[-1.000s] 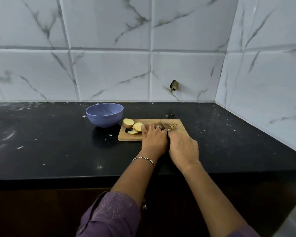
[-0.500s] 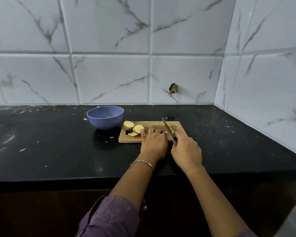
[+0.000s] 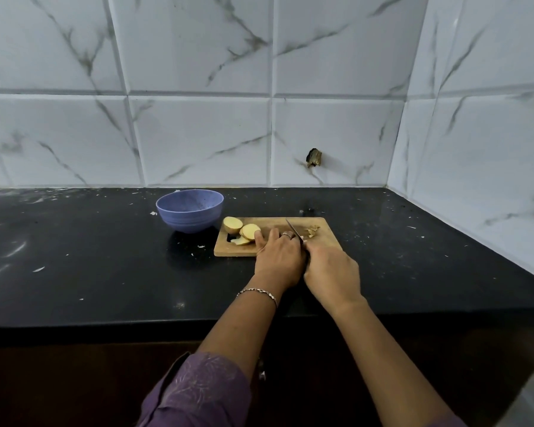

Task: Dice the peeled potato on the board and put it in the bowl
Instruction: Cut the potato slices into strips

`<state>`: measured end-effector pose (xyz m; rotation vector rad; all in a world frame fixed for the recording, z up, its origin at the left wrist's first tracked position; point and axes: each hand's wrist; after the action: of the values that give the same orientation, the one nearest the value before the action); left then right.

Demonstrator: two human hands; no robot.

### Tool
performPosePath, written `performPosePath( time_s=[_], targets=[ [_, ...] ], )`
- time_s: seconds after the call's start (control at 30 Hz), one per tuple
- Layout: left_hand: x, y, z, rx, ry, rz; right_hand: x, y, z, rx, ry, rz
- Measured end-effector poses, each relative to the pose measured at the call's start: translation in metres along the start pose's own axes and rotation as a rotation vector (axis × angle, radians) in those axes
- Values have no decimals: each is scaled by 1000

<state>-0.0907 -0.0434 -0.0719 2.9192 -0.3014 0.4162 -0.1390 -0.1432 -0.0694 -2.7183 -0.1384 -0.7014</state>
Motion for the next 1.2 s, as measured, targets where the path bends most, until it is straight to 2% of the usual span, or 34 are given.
performPosePath(
  time_s=[0.23, 0.5, 0.73, 0.97, 1.07, 1.2],
  targets=[
    [-1, 0, -3, -9, -27, 7, 4, 0, -3, -64, -18, -97],
    [2, -1, 1, 0, -33, 0, 12, 10, -10, 115, -88, 140],
    [0, 1, -3, 31, -39, 22, 2, 0, -1, -94, -1, -70],
    [-2, 3, -6, 26, -49, 22, 9, 3, -1, -153, -20, -108],
    [-2, 2, -4, 19, -36, 16, 8, 3, -1, -153, -14, -73],
    [-2, 1, -1, -3, -1, -6, 7, 7, 3, -48, 42, 66]
  ],
)
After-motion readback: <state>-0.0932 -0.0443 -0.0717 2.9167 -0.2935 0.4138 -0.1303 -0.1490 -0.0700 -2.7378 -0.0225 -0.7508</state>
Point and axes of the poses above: each hand's wrist, its own x-axis towards the middle knuckle, its own z-axis out of the palm, y = z × x, and after that the axes turned 1 degree about -y, right-handed
